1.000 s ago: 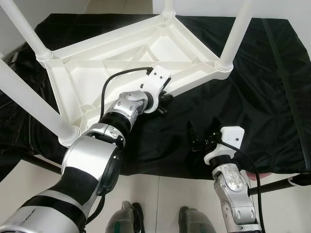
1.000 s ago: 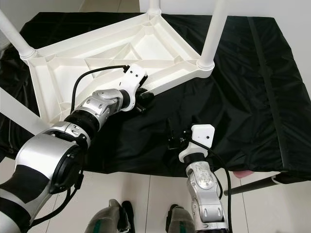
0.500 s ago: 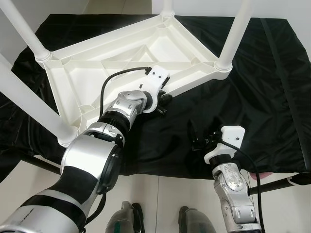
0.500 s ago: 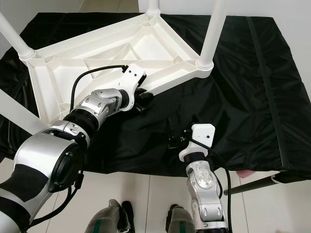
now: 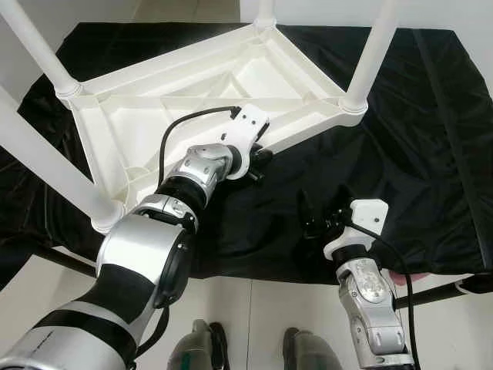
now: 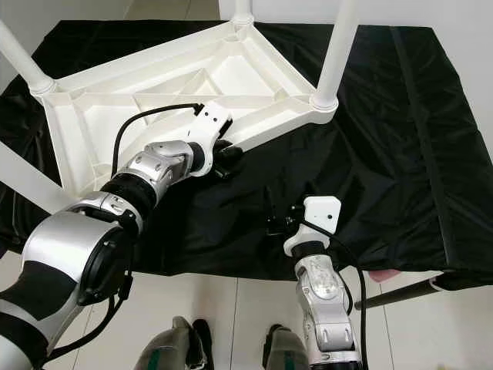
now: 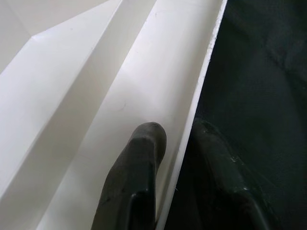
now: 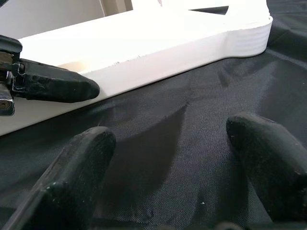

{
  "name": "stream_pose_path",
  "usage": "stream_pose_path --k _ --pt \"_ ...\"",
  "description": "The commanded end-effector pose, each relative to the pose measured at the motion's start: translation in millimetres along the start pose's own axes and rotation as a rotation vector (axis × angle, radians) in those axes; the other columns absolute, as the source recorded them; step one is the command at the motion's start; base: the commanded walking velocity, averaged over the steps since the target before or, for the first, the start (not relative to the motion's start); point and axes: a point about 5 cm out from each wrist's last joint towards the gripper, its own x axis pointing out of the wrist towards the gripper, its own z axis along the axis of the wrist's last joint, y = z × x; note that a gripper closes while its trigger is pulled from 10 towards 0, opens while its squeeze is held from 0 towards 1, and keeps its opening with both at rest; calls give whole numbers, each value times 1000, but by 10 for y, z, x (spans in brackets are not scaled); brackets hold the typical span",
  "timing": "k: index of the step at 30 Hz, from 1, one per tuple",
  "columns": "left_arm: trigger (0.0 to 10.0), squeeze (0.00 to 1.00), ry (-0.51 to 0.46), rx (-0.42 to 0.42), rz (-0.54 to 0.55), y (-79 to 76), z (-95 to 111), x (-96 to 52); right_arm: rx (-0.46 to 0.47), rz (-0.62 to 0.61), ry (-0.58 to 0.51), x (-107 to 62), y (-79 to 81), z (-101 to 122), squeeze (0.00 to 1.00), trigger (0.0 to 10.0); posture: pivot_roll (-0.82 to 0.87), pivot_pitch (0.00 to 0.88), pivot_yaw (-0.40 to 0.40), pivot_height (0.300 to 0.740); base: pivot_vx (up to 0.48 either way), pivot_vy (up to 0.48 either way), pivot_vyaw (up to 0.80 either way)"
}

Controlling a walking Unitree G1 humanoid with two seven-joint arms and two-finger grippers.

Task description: Building children table

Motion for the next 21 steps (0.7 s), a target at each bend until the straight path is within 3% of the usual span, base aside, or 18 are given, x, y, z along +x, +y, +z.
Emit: stream_pose_path --k 1,2,8,9,10,11,21 --pt "10000 0 -4 -12 542 283 12 -82 2 0 8 -5 16 -36 0 10000 -89 167 119 740 0 0 0" --pt "10000 1000 -13 -25 529 283 18 -82 2 0 7 -4 17 -35 0 10000 -88 167 120 740 0 0 0" --pt "10000 1000 -16 -26 525 288 25 -85 2 1 6 -4 21 -35 0 10000 -87 167 120 740 0 0 0" --pt "10000 729 -18 -20 525 288 34 -85 3 1 6 -4 23 -36 0 10000 -86 167 120 740 0 0 0" --pt "10000 729 -18 -20 525 288 34 -85 3 1 6 -4 23 -36 0 10000 -86 167 120 740 0 0 0" --pt "10000 0 -20 -13 524 287 45 -84 3 2 6 -4 26 -35 0 10000 -86 167 119 740 0 0 0" --pt "10000 0 -96 -15 467 246 195 -65 2 6 6 3 30 -40 0 10000 -82 163 115 740 0 0 0"
